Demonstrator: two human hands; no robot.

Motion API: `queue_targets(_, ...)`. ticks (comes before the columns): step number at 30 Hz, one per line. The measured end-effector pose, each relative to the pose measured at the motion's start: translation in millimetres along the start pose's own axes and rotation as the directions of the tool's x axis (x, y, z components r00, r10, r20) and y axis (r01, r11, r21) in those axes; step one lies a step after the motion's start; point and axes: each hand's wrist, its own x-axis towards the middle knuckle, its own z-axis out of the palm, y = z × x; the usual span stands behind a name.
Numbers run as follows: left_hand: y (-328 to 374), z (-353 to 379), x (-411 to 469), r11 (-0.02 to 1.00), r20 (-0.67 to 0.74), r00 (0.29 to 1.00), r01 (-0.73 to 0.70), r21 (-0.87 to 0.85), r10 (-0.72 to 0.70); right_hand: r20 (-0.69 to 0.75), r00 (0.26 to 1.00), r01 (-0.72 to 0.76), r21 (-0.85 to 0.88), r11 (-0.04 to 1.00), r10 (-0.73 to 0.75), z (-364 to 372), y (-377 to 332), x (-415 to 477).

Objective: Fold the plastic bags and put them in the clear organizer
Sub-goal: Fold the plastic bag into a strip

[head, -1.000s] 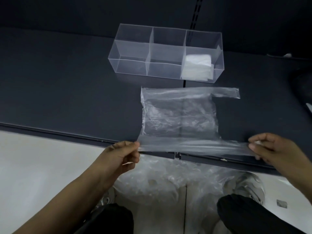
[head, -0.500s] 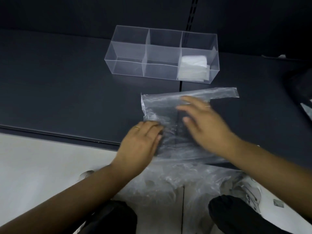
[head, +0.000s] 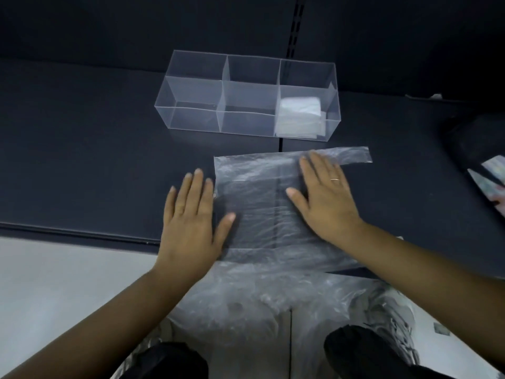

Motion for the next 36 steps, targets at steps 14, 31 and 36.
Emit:
queue_targets(14,-42,20,64,0.985,0.114,0.993,0.010,0.175,-0.030,-0.081,0.914,-0.400,-0.031,0.916,0.397,-6,112,-3)
queue_targets(31,-26,-15,-50,0.854,-0.096,0.878,-0.478,-0.204,0.469,-0.278,0.860,0.462,0.070,0.884,-0.428,12,-34,-86)
queue_targets(36,-35,-37,-44,0.851,0.023,0.970,-0.201,-0.484,0.242,-0.281,0.935,0.269,0.158,0.950,-0.218,-15,13,-102)
